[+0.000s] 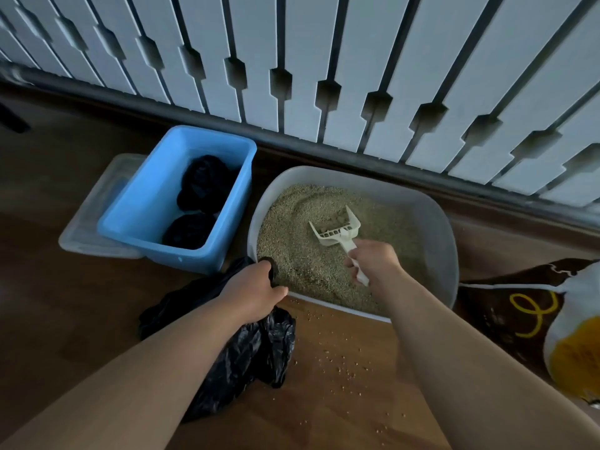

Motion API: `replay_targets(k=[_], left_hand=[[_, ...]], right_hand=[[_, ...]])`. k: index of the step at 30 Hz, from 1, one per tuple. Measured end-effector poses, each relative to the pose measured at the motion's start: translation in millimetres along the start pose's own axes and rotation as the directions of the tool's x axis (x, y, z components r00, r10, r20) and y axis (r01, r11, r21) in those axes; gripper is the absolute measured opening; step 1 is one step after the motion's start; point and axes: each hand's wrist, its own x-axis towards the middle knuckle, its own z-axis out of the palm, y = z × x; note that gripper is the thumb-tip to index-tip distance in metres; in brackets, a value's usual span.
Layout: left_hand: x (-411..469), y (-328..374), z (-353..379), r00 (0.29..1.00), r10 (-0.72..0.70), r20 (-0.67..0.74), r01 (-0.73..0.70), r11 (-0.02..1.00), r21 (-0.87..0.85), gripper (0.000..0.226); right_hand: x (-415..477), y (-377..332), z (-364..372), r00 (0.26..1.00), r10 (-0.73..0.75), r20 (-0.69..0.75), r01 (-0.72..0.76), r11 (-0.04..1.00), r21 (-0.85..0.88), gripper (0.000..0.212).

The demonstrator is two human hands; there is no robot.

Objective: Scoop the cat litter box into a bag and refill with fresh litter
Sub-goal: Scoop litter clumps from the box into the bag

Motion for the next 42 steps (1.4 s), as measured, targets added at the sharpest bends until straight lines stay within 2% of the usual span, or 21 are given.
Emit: replay_targets(k=[2, 7, 12, 14, 16, 20, 24, 31, 35, 39, 42], left_hand=[[2.0, -1.0, 0.4, 1.0, -0.008, -0.008, 0.008, 1.0, 0.009, 0.028], [2.9, 1.2, -0.6, 1.0, -0.007, -0.019, 0.007, 1.0, 0.005, 0.033], [-2.0, 6.9, -5.6, 1.0, -0.011, -0.023, 0.011, 1.0, -0.005, 0.046], [-5.1, 8.5, -7.4, 0.999, -0.018, -0.027, 0.018, 1.0, 0.011, 0.051], [-7.6, 9.2, -7.4, 1.0, -0.015, -0.027, 0.017, 0.999, 0.043, 0.046], [-13.8, 12.0, -7.0, 0.999, -0.022, -0.037, 0.025, 0.996, 0.084, 0.043], [-17.7, 13.3, -6.2, 0.999, -0.018, -0.037, 0.021, 0.997, 0.072, 0.045], [-23.9, 9.0, -6.2, 0.998, -0.027, -0.055, 0.029, 0.999, 0.039, 0.039], [-32.0, 3.6, -9.1, 0.992, -0.042, -0.116, 0.043, 0.999, 0.011, 0.015], [-44.1, -7.8, -18.5, 0.981, -0.079, -0.178, 0.072, 0.996, -0.049, 0.02], [-55.2, -25.0, -23.9, 0.976, -0.135, -0.17, 0.126, 0.99, -0.063, 0.022]], right_hand=[[-2.2, 12.4, -4.9, 0.999, -0.037, 0.002, 0.037, 0.998, 0.058, 0.044], [-11.9, 29.6, -30.5, 0.996, -0.085, -0.006, 0.085, 0.981, 0.176, 0.038], [-33.5, 20.1, -59.0, 0.997, -0.075, 0.03, 0.073, 0.994, 0.079, 0.034], [-40.9, 13.9, -69.3, 0.996, -0.057, 0.071, 0.058, 0.998, -0.007, 0.034], [-46.1, 9.5, -78.2, 0.993, -0.046, 0.111, 0.062, 0.988, -0.145, 0.035], [-57.6, 2.1, -90.0, 0.985, -0.013, 0.171, 0.084, 0.908, -0.411, 0.038], [-64.9, -5.8, -93.9, 0.983, 0.009, 0.185, 0.095, 0.834, -0.544, 0.044], [-68.4, -18.1, -112.9, 0.981, -0.071, 0.181, 0.148, 0.879, -0.454, 0.038], [-73.7, -10.3, -107.7, 0.975, -0.113, 0.193, 0.184, 0.895, -0.406, 0.037], [-78.0, 1.9, -85.5, 0.974, -0.125, 0.191, 0.186, 0.918, -0.35, 0.035], [-82.1, 8.8, -65.4, 0.965, -0.133, 0.224, 0.208, 0.911, -0.355, 0.037]])
